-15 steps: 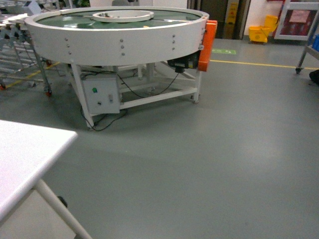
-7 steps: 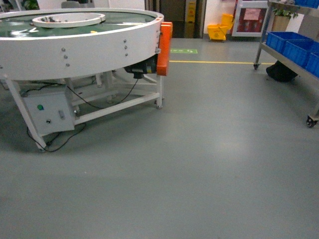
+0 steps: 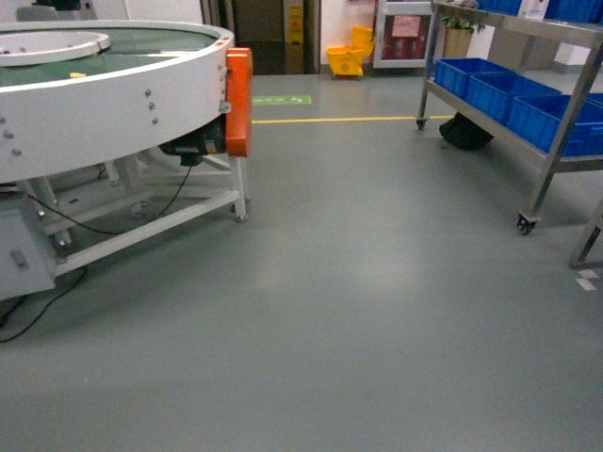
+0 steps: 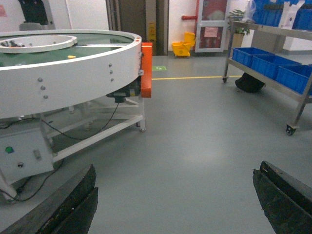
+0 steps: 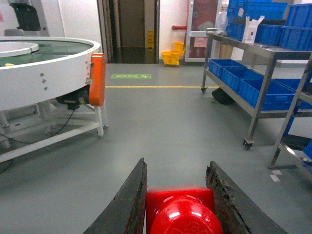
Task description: Pick red block from blue box to shelf
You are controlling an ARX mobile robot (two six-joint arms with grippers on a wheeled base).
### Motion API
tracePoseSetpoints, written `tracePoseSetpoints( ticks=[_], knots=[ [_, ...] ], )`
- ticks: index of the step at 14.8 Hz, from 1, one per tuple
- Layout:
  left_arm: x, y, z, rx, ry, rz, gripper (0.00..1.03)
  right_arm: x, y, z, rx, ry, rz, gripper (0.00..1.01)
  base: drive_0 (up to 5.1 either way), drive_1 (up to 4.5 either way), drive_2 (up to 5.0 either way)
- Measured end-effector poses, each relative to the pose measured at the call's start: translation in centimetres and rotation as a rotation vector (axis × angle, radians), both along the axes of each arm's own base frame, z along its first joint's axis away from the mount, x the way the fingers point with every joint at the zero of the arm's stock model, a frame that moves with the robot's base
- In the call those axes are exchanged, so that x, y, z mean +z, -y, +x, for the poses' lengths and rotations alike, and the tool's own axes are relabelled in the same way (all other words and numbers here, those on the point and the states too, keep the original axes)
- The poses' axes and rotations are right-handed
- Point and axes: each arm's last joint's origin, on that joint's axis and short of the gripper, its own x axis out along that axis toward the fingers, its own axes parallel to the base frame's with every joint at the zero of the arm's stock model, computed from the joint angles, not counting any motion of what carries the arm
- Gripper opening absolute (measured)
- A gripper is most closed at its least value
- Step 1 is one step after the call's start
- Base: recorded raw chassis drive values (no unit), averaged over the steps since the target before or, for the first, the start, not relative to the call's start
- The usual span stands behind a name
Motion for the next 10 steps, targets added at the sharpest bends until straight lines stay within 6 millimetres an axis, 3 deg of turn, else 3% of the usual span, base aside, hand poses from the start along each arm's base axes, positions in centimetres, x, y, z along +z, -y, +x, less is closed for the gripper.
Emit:
tracePoseSetpoints(
  ticks=[10],
  knots=[
    [-0.01, 0.00, 0.00, 0.000, -0.001, 0.000, 0.98, 0.09, 0.00, -0.03, 0.000, 0.008, 0.000, 0.29, -1.6, 2.25, -5.4]
  ],
)
